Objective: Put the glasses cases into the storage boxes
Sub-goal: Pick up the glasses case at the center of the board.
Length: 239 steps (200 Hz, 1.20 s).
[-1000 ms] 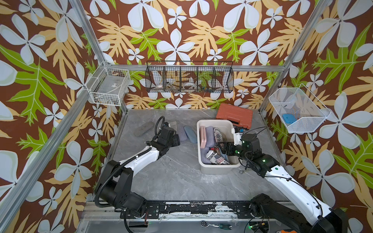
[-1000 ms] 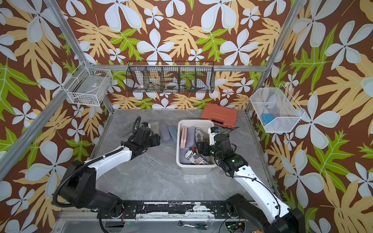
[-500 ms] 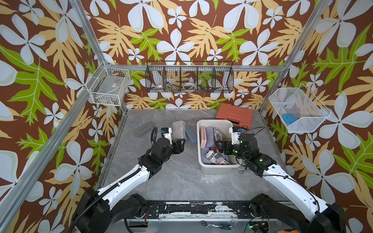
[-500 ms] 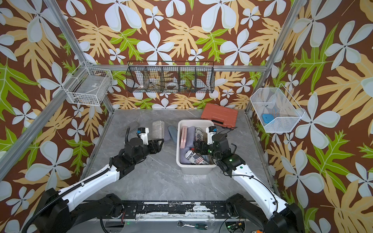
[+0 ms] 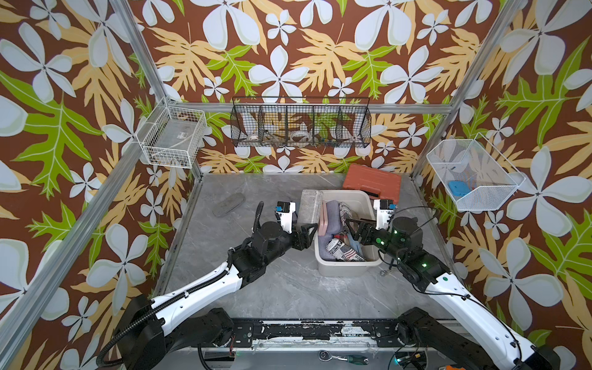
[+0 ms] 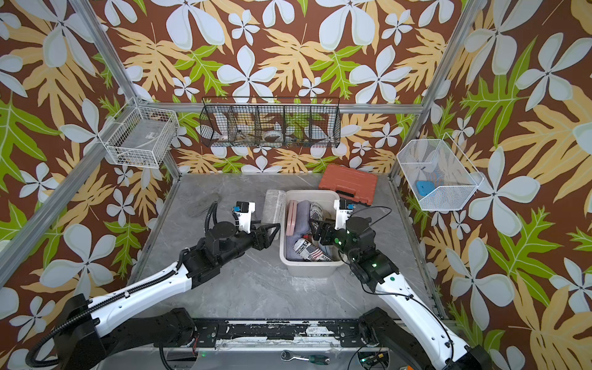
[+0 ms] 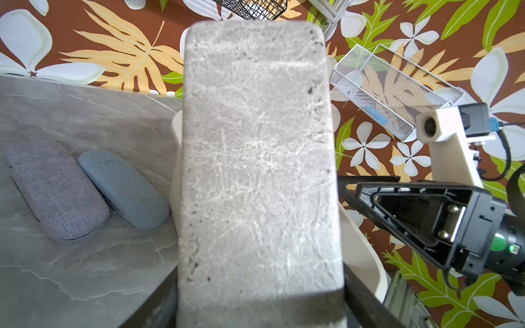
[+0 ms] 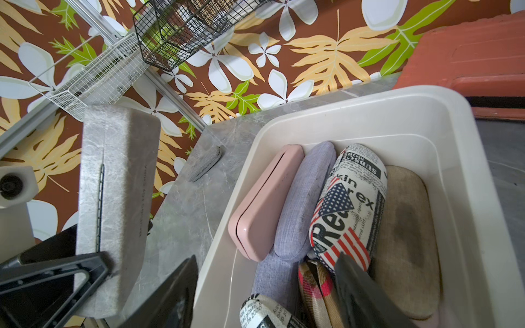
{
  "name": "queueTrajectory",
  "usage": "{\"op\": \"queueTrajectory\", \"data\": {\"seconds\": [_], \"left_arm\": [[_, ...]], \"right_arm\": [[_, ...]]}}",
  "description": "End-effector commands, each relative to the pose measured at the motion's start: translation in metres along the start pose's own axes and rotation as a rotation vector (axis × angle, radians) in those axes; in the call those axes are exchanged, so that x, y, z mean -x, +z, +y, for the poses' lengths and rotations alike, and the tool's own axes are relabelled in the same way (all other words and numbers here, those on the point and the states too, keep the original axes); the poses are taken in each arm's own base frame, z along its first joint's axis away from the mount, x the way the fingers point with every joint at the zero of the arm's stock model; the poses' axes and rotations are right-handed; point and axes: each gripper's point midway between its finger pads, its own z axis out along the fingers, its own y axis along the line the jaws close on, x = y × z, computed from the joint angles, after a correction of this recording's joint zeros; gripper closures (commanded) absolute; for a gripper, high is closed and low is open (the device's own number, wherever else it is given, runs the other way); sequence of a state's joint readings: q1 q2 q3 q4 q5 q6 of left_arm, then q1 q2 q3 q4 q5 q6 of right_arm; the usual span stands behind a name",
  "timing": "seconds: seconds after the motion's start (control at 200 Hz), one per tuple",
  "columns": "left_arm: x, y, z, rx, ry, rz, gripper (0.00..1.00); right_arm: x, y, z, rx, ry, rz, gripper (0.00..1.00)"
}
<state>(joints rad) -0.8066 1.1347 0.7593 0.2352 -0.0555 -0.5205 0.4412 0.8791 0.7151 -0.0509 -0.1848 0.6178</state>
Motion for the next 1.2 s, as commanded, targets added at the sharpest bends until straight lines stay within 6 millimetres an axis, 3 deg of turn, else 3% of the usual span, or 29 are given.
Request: {"op": "queueTrajectory", "data": {"seconds": [0.0,0.385,0.516,0.601,0.926,1.191], "left_arm": [[0.015,0.003,-0.014,-0.046,0.011,-0.055,0.36],[-0.003,0.023,-0.038,-0.07,0.026,-0.011,0.37],[-0.007,0.028,-0.043,-0.078,0.03,0.004,0.38],[-0.009,0.029,-0.047,-0.086,0.029,0.01,0.38],[-0.013,0.035,-0.052,-0.092,0.037,0.024,0.38],[-0.011,0.034,-0.053,-0.097,0.037,0.019,0.38]], "right_arm": [[0.01,-0.002,0.008,0.029,0.009,-0.038,0.25],[0.039,-0.003,0.04,0.15,0.04,-0.084,0.23],[0.043,0.003,0.05,0.198,0.058,-0.082,0.29],[0.043,0.007,0.055,0.225,0.068,-0.068,0.34],[0.025,0.029,0.068,0.243,0.085,-0.003,0.33],[0.02,0.038,0.067,0.243,0.123,0.009,0.51]]}}
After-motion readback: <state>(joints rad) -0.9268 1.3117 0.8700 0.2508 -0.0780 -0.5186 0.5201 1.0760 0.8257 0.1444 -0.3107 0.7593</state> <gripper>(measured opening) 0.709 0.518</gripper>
